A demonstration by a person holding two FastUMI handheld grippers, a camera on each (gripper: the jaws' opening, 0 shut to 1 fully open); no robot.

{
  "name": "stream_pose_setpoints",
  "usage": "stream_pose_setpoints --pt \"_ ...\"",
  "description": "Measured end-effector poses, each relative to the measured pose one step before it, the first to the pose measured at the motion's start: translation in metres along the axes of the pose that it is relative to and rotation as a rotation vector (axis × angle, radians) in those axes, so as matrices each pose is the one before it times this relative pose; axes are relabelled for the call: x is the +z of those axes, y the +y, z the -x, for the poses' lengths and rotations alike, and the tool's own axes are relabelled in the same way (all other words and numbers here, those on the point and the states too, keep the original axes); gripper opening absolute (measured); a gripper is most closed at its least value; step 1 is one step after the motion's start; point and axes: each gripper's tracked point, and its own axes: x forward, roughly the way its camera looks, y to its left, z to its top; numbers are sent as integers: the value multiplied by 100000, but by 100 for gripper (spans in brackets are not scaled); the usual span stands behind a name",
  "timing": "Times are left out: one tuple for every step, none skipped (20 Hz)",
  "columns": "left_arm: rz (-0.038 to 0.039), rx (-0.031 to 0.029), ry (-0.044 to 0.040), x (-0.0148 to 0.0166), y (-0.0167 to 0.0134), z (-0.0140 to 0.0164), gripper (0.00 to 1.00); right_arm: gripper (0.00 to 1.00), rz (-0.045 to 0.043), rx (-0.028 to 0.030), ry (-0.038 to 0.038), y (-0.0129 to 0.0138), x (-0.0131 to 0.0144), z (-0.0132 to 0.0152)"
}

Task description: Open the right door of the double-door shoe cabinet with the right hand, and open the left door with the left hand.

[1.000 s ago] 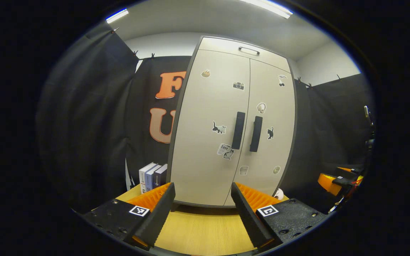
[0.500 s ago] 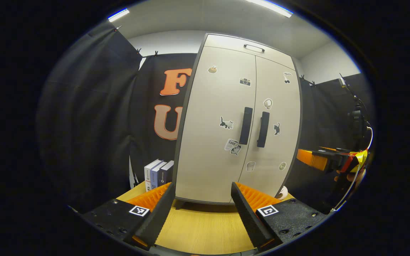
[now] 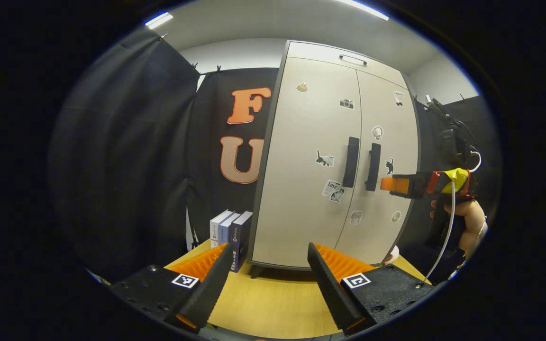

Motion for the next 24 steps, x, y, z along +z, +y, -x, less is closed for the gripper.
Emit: stream_pose_setpoints --pt "520 700 322 -42 340 -168 95 92 1416 -452 -172 346 287 -821" --pt "399 762 312 -96 320 -237 95 100 1069 302 -339 477 242 -871" --pt "242 725 127 5 369 -233 95 92 996 262 -206 455 137 -940" --pt "-55 826 -38 -74 415 -119 95 100 920 287 163 372 -13 -723" --pt "-203 860 -130 41 305 -231 95 90 672 -368 94 175 -49 -716" --pt "-133 768 -159 24 263 -29 95 85 505 338 304 299 -91 -709" --pt "4 768 -12 41 289 -193 95 86 413 -258 264 116 -170 -574" --pt "91 594 99 -50 258 -138 95 79 186 -29 352 102 -193 -658" --pt "115 428 252 -66 132 -163 95 77 189 -865 366 -132 -243 -456" --pt "80 394 256 -144 182 -131 95 63 -134 -107 941 -15 -256 -374" --pt "44 469 315 -103 128 -92 95 67 -272 1129 947 247 -307 -460" --pt "141 492 676 -231 149 -74 95 65 95 -1668 501 -329 -212 -336" --pt "318 521 326 -74 108 13 95 60 400 -288 -299 27 -110 -182" --pt "414 310 43 32 89 -58 95 49 508 -497 -466 -93 184 -63" --pt "238 235 78 3 1 16 95 50 352 -285 -572 -57 77 -245" --pt "27 -43 198 -177 -22 23 95 44 349 -171 152 1 -6 35" --pt "-125 -22 143 -38 -47 -32 95 44 -59 -121 221 31 -8 -58" --pt "-76 72 -66 70 13 141 95 44 -770 209 347 -98 -51 42" --pt "34 99 -186 158 -31 97 95 44 -1098 515 469 143 -52 47" --pt "25 87 -230 45 60 153 95 47 -735 561 373 -67 40 -40" --pt "39 -2 -271 83 -21 144 95 40 -966 21 708 90 -109 40" --pt "-40 64 -227 161 -27 222 95 36 58 -152 52 -115 9 19" --pt "-165 125 -201 84 19 301 95 36 -138 -348 456 -55 -56 98" --pt "-180 255 -235 63 15 243 95 37 -585 -376 346 10 -110 -5"
